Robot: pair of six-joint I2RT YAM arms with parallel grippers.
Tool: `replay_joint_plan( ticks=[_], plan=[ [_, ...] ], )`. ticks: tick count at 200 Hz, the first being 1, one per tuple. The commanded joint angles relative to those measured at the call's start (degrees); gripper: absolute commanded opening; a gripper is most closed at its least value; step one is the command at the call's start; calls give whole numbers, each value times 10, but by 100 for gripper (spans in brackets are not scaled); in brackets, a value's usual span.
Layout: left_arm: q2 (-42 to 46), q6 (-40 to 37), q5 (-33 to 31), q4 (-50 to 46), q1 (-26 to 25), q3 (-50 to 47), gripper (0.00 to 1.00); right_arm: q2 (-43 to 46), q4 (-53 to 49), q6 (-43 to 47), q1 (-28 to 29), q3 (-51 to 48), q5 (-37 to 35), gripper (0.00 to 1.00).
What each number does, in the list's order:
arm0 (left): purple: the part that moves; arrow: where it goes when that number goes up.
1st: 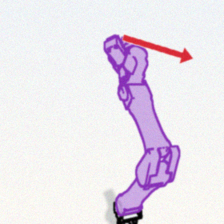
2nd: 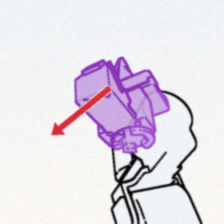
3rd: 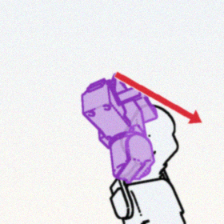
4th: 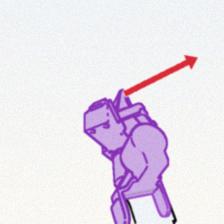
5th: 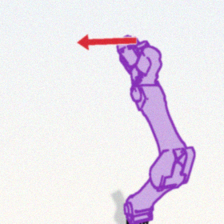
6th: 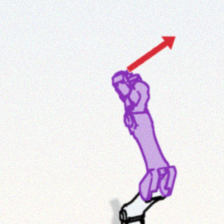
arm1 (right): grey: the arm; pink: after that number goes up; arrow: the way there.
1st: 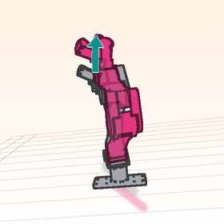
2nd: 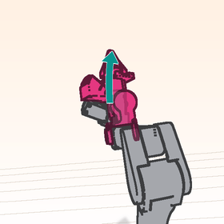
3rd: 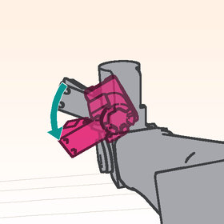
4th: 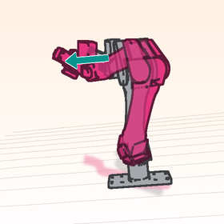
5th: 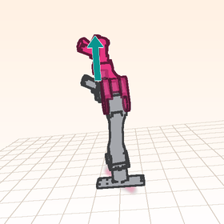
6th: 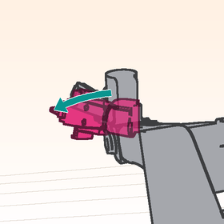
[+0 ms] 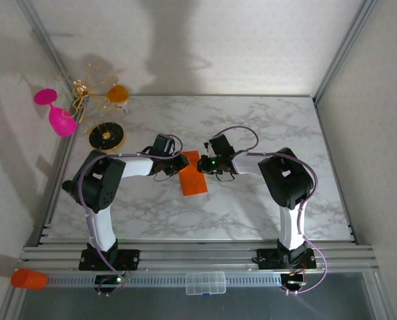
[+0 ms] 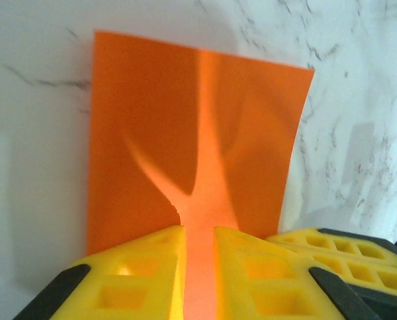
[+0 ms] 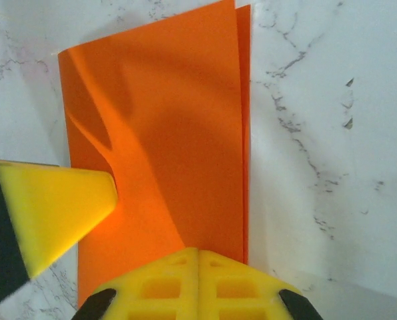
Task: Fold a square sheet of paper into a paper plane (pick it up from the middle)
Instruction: First fold in half a square sheet of paper at the center of the table.
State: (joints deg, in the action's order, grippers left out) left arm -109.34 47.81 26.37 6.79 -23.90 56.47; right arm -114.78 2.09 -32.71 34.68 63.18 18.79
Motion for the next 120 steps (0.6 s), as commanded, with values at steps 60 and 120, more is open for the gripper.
replay_joint_plan(
  ticks=[60,120],
  plan=[
    [13,-63,-36,-18,75,-34,19,-80,-162,19,0,-40,-132,2],
    [58,-46,-3,-7,29,3,19,-80,-162,18,0,-39,-132,2]
  ],
)
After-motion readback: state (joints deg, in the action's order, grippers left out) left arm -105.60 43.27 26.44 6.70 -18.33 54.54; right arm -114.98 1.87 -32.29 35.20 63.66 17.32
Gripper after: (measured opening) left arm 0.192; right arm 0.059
